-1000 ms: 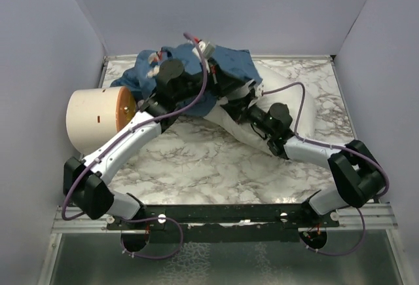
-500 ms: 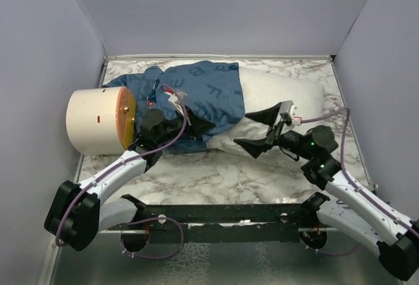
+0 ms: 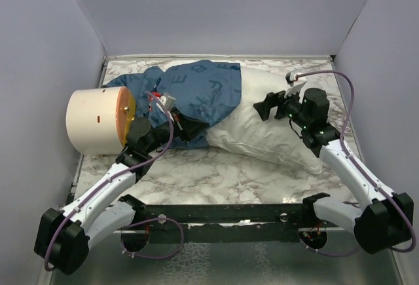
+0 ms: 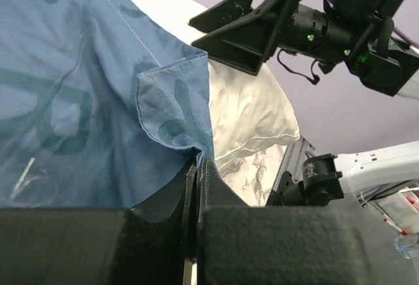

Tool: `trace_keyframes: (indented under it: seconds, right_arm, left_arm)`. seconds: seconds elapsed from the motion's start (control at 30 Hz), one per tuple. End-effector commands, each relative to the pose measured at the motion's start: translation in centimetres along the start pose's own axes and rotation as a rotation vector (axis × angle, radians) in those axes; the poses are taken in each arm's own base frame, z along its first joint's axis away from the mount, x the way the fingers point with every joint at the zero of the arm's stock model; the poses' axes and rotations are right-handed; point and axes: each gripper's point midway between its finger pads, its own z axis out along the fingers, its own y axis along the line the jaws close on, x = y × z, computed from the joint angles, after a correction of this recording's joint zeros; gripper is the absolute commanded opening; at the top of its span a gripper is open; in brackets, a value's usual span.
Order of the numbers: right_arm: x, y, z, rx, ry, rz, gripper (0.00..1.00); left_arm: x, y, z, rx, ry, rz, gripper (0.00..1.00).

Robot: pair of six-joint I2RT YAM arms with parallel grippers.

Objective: Put the pillow into the pillowcase
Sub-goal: Stuff the pillow into the pillowcase.

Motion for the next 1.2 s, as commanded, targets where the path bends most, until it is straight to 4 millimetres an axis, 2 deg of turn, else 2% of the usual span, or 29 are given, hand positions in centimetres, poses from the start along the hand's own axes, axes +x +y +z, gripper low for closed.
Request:
trace_keyframes:
  seconds: [0.0, 0.03, 0.07, 0.1, 0.17, 0.2, 0.33, 0.4, 0.47, 0.57, 0.6, 0.73, 0.83, 0.9, 1.03, 1.13, 1.17]
  right_arm:
    - [4.0, -1.4, 1.7, 0.030, 0.166, 0.053, 0.91]
    - [5.2, -1.3, 2.0, 0.016, 0.197, 0.064, 0.87]
    - [6.2, -1.1, 2.2, -0.003, 0.216, 0.072, 0.82]
    - [7.4, -0.8, 2.3, -0.030, 0.241, 0.075, 0.77]
    - [9.1, -0.4, 2.3, -0.064, 0.270, 0.098, 0.64]
    - [9.6, -0.2, 2.3, -0.076, 0.275, 0.106, 0.59]
    - [11.0, 0.7, 2.1, -0.123, 0.284, 0.135, 0.42]
    - [11.2, 0.9, 2.0, -0.138, 0.282, 0.145, 0.37]
    - [11.2, 1.1, 2.0, -0.147, 0.277, 0.146, 0.36]
    - [11.1, 1.3, 2.0, -0.156, 0.271, 0.150, 0.36]
    - [11.0, 1.3, 2.0, -0.156, 0.268, 0.150, 0.36]
    - [10.8, 1.5, 1.8, -0.161, 0.260, 0.150, 0.36]
    - [10.9, 1.4, 1.7, -0.157, 0.261, 0.151, 0.36]
    - [11.0, 1.4, 1.6, -0.157, 0.261, 0.153, 0.36]
    - [11.1, 1.4, 1.5, -0.153, 0.259, 0.157, 0.36]
    - [11.2, 1.3, 1.5, -0.145, 0.260, 0.156, 0.36]
    - [11.3, 1.3, 1.5, -0.144, 0.263, 0.157, 0.36]
  left_arm:
    - [-0.3, 1.0, -0.9, -0.091, 0.009, 0.043, 0.09]
    - [-0.3, 1.0, -1.0, -0.108, 0.021, 0.045, 0.21]
    - [-0.6, 1.0, -1.2, -0.127, 0.030, 0.051, 0.28]
    - [-1.6, 0.5, -1.3, -0.141, 0.025, 0.062, 0.40]
    - [-3.2, -0.1, -1.4, -0.168, 0.037, 0.085, 0.53]
    - [-4.3, -0.6, -1.2, -0.181, 0.046, 0.092, 0.56]
    - [-7.2, -0.8, 0.6, -0.251, 0.123, 0.075, 0.59]
    - [-8.0, -0.4, 2.4, -0.311, 0.162, 0.107, 0.61]
    - [-8.2, 0.0, 4.6, -0.407, 0.198, 0.202, 0.63]
    - [-7.9, 1.4, 8.0, -0.528, 0.263, 0.317, 0.70]
    - [-7.6, 2.4, 9.0, -0.583, 0.286, 0.363, 0.73]
    - [-6.9, 5.9, 11.8, -0.740, 0.359, 0.515, 0.81]
    - [-5.5, 8.0, 13.7, -0.799, 0.434, 0.589, 0.85]
    - [-5.0, 9.1, 14.4, -0.842, 0.474, 0.639, 0.86]
    - [-4.4, 11.4, 13.8, -0.967, 0.563, 0.721, 0.85]
    - [-4.3, 11.8, 13.3, -0.990, 0.581, 0.739, 0.77]
    - [-4.5, 11.6, 13.3, -0.984, 0.574, 0.736, 0.71]
